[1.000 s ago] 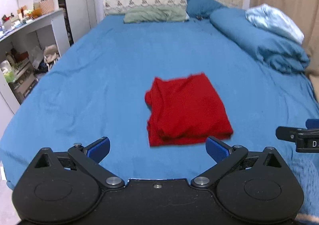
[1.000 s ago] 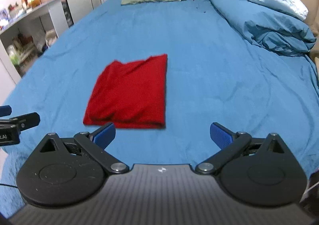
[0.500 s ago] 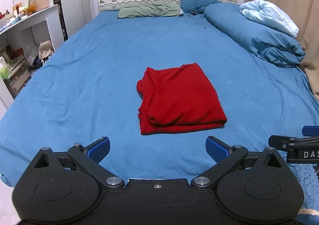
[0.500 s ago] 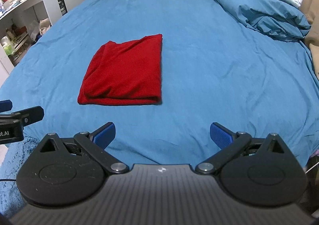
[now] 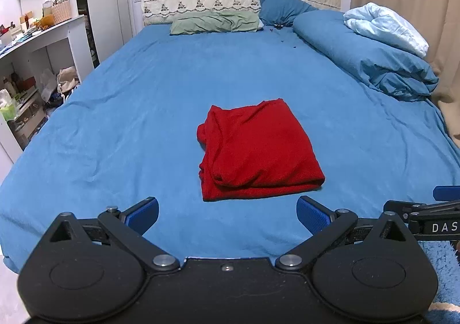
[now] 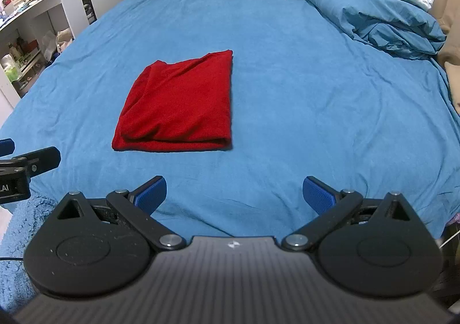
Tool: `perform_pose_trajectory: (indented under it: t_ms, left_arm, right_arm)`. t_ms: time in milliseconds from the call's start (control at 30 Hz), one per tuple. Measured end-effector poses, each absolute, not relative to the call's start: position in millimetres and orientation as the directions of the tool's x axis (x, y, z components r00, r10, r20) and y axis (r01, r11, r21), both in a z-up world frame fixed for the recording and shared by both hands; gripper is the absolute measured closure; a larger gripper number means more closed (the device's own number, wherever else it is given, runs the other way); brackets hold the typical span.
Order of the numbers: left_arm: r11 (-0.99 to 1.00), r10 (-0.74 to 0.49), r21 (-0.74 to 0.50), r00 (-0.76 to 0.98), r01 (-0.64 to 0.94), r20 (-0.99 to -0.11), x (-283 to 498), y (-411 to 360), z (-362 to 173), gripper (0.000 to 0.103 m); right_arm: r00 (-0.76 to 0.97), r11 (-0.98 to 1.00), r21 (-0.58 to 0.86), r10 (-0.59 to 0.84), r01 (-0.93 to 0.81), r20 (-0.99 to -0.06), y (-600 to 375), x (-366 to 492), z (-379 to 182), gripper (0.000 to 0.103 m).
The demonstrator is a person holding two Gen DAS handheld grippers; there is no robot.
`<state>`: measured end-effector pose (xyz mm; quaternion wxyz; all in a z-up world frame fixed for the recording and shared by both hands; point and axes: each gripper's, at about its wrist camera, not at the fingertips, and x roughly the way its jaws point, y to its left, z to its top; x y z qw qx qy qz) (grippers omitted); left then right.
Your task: Fold small clothes
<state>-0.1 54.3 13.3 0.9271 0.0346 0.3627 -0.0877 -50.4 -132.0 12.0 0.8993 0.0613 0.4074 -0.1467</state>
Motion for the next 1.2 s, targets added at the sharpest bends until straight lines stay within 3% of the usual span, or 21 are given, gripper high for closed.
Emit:
perform_pose_trajectory:
  t_ms: [1200]
  left_arm:
    - [0.979,-0.149,0.006,0.738,0.203,-0.658,-1.8,47.1,19.3,0.0]
  right_arm:
    - [0.634,0.944,-0.014,-0.233,0.33,-0.738,-123.7,-53.3,15.4,0.0]
